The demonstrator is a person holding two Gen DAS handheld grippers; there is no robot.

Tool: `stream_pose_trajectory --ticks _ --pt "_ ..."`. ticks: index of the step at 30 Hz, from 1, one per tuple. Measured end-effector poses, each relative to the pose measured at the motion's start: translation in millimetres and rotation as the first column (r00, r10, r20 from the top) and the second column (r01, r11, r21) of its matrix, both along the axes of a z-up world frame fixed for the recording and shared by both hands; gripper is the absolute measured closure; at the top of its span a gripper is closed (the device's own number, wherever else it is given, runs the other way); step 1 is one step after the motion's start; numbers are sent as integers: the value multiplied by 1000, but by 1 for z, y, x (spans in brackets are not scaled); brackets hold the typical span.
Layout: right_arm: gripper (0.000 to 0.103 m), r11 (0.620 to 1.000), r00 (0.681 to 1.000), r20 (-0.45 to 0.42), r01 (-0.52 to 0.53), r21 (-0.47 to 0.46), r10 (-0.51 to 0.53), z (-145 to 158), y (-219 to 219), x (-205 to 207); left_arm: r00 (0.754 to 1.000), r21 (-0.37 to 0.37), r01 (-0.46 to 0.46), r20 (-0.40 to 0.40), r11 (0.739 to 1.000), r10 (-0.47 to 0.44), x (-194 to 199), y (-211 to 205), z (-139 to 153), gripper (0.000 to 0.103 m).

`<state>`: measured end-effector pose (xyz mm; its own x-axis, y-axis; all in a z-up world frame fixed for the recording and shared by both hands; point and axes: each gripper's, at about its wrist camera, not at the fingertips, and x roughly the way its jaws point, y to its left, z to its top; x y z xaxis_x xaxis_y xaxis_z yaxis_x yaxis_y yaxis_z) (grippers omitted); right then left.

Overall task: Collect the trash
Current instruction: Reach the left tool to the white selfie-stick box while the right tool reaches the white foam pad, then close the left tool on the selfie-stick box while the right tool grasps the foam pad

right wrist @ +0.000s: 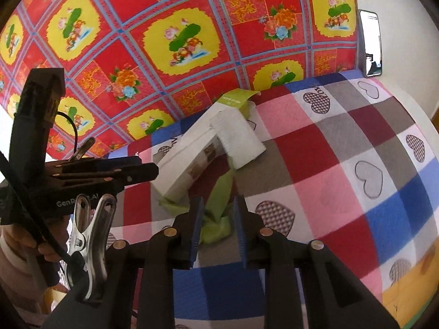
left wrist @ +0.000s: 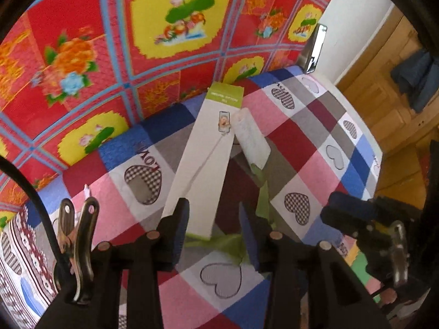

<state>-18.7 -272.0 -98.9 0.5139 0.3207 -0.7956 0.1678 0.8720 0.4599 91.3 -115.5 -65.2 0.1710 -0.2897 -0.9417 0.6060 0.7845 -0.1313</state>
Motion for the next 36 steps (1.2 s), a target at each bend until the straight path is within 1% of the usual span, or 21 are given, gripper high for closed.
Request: stream_pose_trajectory --ticks 4,8,11,16,18,19,20,21,23,26,28,30,32,36 --pt "79 999 999 -2 -36 15 36 -10 -14 11 1000 34 22 -21 999 -22 12 -19 -16 63" --pt "77 997 998 3 -68 30 67 -17 -24 20 999 80 13 -47 997 -9 24 -30 -32 63" --pt "67 994 994 8 -105 28 104 -24 -28 29 999 91 15 -30 996 -12 28 -34 -37 63" --pt "62 984 984 5 -180 1 180 -36 -29 47 1000 105 23 -22 994 -20 34 -41 -41 60" --pt "55 979 979 8 -204 2 204 -40 -28 55 999 110 28 -18 994 -26 37 -43 -41 59" --pt "54 976 976 11 -217 5 217 -42 -27 59 999 117 32 -17 993 -30 39 -44 -41 59" --pt "52 975 975 13 -224 5 224 -43 -26 60 999 124 38 -19 992 -36 41 -46 -41 56" --pt "51 972 972 14 -235 4 235 -46 -26 64 999 127 48 -25 991 -45 42 -47 -42 52" --pt "51 967 967 15 -256 2 256 -49 -24 70 998 150 59 -27 987 -56 44 -49 -42 51" --pt "51 959 959 14 -283 -8 283 -54 -23 77 999 170 49 -28 984 -45 48 -49 -42 50" --pt "51 955 955 15 -297 -3 297 -57 -23 80 999 181 39 -29 983 -34 51 -48 -45 48" --pt "51 952 951 13 -307 2 307 -60 -23 82 999 190 32 -49 981 -23 54 -46 -49 43" --pt "51 948 948 10 -320 0 320 -63 -22 85 997 195 21 -74 981 -7 55 -45 -55 43" --pt "51 941 941 0 -337 1 337 -70 -22 91 998 206 10 -65 979 4 55 -48 -62 41"
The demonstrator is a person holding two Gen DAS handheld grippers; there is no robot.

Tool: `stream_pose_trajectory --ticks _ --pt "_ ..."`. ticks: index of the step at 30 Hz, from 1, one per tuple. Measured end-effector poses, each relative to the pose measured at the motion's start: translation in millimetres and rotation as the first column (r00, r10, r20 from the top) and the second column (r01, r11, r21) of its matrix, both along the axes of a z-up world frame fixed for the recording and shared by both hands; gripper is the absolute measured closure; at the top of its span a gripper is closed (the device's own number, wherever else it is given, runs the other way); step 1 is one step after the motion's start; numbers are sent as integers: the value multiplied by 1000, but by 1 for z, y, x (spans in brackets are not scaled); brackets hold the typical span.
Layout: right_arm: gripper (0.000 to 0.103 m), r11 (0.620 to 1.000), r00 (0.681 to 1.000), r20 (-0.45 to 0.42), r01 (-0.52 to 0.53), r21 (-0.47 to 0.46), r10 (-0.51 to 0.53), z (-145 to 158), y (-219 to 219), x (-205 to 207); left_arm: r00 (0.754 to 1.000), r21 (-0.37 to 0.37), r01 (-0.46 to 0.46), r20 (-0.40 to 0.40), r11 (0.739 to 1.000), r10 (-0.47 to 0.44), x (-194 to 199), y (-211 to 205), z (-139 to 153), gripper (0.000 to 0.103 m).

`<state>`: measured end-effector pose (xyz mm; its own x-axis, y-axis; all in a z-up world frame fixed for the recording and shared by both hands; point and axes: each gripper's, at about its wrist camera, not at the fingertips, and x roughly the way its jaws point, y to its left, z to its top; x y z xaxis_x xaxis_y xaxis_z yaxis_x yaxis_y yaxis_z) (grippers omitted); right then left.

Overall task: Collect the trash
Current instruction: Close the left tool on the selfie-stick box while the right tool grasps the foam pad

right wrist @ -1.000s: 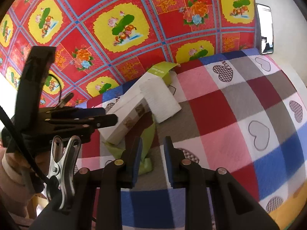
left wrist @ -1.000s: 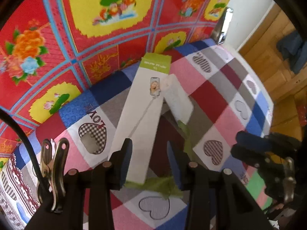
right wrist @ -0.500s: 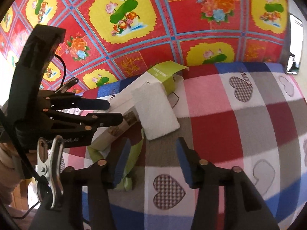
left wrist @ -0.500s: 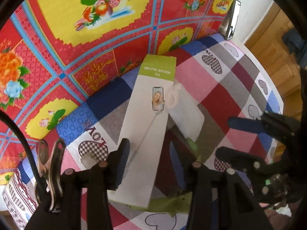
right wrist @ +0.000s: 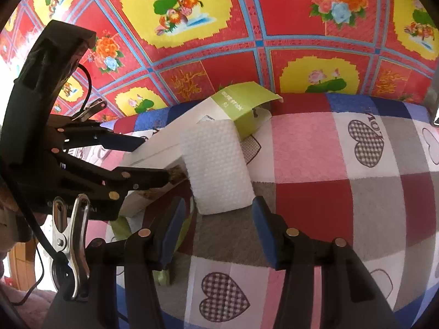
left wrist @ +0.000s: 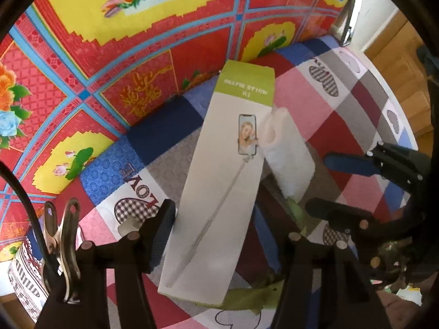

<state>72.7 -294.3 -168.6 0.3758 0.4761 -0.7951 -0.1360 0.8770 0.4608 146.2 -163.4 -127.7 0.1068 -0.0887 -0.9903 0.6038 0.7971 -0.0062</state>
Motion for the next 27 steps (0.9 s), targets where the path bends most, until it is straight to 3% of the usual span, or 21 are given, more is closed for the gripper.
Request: stream_pose_trajectory --ticks 7,14,27 --pt "51 1000 1000 -9 -9 7 9 -5 -4 7 1000 -8 -15 -1 1000 15 1 -3 -10 39" --pt "51 1000 1000 -14 -21 9 21 -8 -4 9 999 -53 -41 19 998 42 -5 3 -8 46" --pt "51 999 999 -10 -30 36 30 -11 3 26 976 -178 -189 77 966 205 -18 39 45 49"
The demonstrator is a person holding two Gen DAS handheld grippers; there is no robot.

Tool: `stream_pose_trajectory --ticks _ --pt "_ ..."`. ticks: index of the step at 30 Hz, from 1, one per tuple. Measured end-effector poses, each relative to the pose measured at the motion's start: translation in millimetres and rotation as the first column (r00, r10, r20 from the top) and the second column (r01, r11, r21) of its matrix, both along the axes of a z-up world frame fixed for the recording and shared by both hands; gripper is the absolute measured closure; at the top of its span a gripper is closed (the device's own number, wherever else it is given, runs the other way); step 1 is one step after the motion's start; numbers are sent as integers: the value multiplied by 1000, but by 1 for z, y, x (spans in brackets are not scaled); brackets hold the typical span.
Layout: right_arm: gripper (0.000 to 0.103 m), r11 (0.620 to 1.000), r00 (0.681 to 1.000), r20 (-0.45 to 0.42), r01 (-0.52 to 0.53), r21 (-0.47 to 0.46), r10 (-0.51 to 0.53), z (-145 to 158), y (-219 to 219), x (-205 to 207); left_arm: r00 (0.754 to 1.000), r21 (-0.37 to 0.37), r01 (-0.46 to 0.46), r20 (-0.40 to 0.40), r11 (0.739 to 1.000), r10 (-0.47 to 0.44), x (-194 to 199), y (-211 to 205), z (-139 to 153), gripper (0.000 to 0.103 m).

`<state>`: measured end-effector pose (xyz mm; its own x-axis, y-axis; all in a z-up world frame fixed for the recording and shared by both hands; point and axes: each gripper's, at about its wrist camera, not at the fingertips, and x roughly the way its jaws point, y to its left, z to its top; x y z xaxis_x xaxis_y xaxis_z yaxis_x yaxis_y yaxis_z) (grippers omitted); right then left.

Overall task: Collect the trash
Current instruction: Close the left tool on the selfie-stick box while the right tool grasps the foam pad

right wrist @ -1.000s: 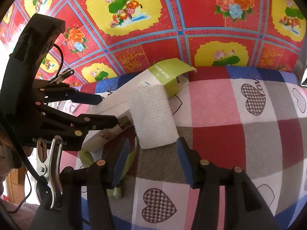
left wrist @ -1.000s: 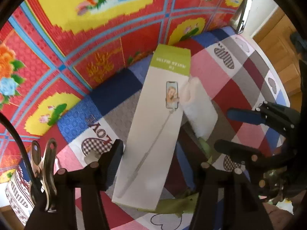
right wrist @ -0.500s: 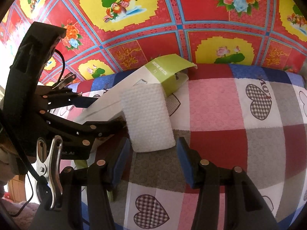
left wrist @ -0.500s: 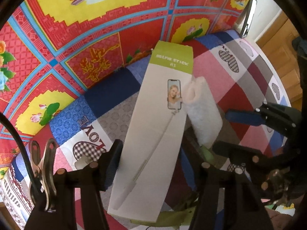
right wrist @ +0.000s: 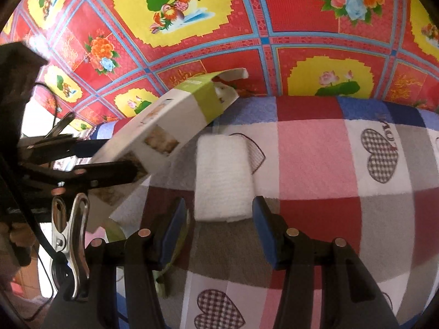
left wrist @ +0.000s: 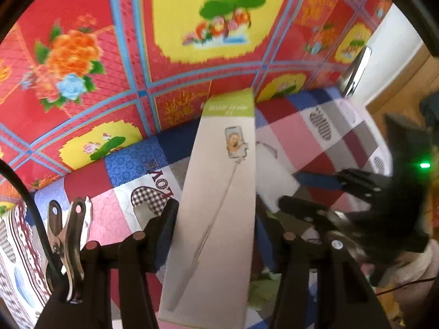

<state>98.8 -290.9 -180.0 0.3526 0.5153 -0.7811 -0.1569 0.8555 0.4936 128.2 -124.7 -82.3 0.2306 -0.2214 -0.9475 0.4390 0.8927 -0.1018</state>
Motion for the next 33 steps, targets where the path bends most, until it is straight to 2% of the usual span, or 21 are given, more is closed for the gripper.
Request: stream_pose_trajectory --ticks 5,13,16,18,21,27,30,33 --pt "51 1000 1000 -13 -10 -13 9 -5 4 7 999 -12 -43 15 999 43 -7 8 12 50" --pt "52 1000 1000 -27 -11 -23 11 -11 14 12 999 57 -40 -32 998 42 -14 4 -18 50" --pt "61 999 1000 -25 5 -37 -6 -11 13 11 998 86 -36 -49 996 40 -17 1 -31 50" --pt "72 998 1000 -16 14 -54 -14 -12 11 10 997 88 -44 -59 995 49 -18 1 -37 49" --pt "78 999 1000 -16 21 -47 -22 -14 5 8 997 98 -51 -53 994 56 -19 -3 -44 47" --pt "78 1000 999 -33 23 -10 -23 -14 0 5 998 131 -58 -15 990 60 -19 -11 -53 47" --pt "71 999 998 -51 31 26 -29 -15 -1 6 998 125 -66 1 990 66 -22 -11 -51 51" --pt "70 999 999 -44 25 20 -24 -14 -1 7 997 98 -83 16 992 82 -25 -7 -43 51"
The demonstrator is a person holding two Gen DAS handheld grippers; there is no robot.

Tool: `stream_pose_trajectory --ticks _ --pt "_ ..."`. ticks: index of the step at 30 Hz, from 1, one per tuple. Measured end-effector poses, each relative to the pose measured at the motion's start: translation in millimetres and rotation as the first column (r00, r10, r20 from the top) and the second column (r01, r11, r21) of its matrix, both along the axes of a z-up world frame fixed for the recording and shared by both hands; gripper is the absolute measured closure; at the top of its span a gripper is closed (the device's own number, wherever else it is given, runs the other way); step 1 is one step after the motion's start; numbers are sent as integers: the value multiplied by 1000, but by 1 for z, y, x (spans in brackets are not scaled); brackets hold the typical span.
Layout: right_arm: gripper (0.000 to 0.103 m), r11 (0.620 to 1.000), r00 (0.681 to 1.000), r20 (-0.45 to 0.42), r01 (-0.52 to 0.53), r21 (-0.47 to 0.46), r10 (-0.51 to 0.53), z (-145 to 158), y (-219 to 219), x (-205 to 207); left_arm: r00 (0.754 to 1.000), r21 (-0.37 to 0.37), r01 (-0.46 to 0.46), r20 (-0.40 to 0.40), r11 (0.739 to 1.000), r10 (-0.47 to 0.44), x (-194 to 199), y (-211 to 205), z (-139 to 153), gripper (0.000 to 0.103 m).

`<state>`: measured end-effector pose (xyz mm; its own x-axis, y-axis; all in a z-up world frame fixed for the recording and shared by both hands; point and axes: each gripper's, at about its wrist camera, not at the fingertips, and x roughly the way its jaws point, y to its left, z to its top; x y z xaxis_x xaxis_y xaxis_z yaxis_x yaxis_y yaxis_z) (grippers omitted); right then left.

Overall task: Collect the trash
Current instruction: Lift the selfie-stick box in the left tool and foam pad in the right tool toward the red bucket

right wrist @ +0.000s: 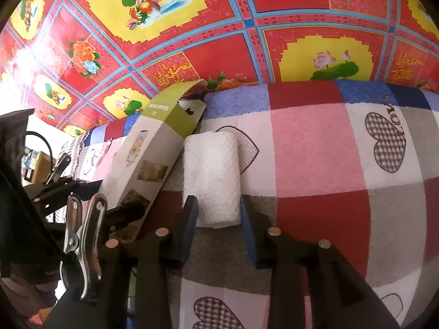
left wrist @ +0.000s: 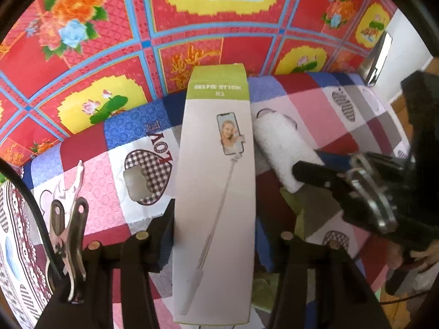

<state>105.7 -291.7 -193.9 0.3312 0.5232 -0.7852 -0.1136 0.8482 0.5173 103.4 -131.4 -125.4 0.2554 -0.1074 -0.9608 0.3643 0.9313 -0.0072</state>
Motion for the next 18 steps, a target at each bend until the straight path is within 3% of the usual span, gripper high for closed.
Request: stream_pose_trajectory --ticks 5,7,8,11,18 --pt "70 999 999 24 -19 -51 21 3 9 -1 999 -32 -44 27 999 45 -6 14 18 51" --pt "75 998 999 35 -28 -65 31 4 13 -2 997 -38 -56 45 998 58 -11 20 26 51" --pt "84 998 999 34 -35 -61 37 3 16 -2 997 -40 -61 49 997 63 -12 23 29 51" --pt "93 999 999 34 -21 -45 23 3 16 -2 994 -47 -92 59 995 95 -17 34 37 51" --pt "96 1000 997 71 28 14 -29 21 7 -5 981 -64 -164 96 984 170 -31 64 56 51"
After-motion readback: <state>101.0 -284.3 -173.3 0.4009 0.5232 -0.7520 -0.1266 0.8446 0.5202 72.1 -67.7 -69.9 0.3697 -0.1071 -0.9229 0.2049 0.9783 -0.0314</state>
